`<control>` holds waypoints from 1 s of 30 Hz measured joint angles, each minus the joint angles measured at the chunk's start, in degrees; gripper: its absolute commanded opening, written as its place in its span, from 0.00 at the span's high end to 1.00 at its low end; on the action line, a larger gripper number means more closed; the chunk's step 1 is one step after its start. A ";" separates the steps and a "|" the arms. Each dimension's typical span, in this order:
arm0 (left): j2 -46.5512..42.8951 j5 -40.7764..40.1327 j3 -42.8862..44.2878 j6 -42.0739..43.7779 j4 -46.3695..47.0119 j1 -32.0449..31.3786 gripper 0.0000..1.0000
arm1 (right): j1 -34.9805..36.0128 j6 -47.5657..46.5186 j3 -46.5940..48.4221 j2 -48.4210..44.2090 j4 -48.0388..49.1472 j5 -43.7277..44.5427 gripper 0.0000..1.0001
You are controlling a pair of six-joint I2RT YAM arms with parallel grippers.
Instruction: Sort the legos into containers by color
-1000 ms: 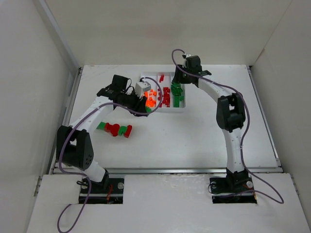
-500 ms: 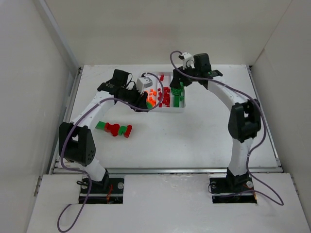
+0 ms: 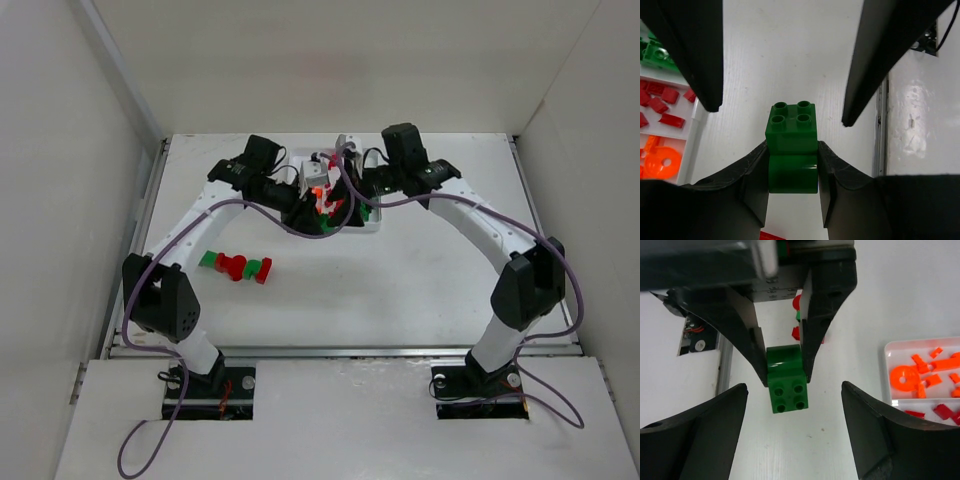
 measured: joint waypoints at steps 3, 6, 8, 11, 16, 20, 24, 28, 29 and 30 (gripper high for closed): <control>-0.07 1.79 0.00 1.55 -1.57 -0.61 1.00 | 0.31 -0.46 -1.77 -0.11 -0.63 -0.04 0.19; -0.28 3.06 0.00 2.69 -2.78 -1.20 1.00 | 0.79 -0.63 -3.26 -0.13 -0.87 0.22 0.19; -0.72 3.41 0.00 3.15 -3.32 -1.44 1.00 | 0.94 -0.63 -3.91 -0.17 -1.31 0.59 0.21; -1.29 3.34 0.00 3.69 -3.74 -1.57 1.00 | 1.16 -0.63 -4.37 -0.46 -1.49 0.35 0.25; -1.86 2.43 0.00 3.93 -3.54 -1.70 1.00 | 1.84 -0.59 -4.57 -1.25 -2.29 -0.83 0.66; -1.99 2.47 0.07 3.63 -3.65 -1.62 1.00 | 2.19 -0.59 -4.57 -1.64 -2.86 -0.96 0.85; -2.32 1.75 -0.35 2.67 -2.95 -1.73 1.00 | 2.19 0.11 -5.01 -1.79 -2.08 -0.55 0.96; -2.97 1.07 -2.10 1.25 -0.37 -1.92 1.00 | 1.44 3.96 -8.98 -3.91 2.51 1.16 1.00; -3.06 1.01 -2.56 0.61 0.92 -2.14 1.00 | 1.03 5.05 -10.10 -4.57 4.00 1.44 1.00; -3.06 0.92 -2.93 -0.22 2.32 -2.34 1.00 | 0.57 6.58 -11.47 -5.35 5.66 1.77 1.00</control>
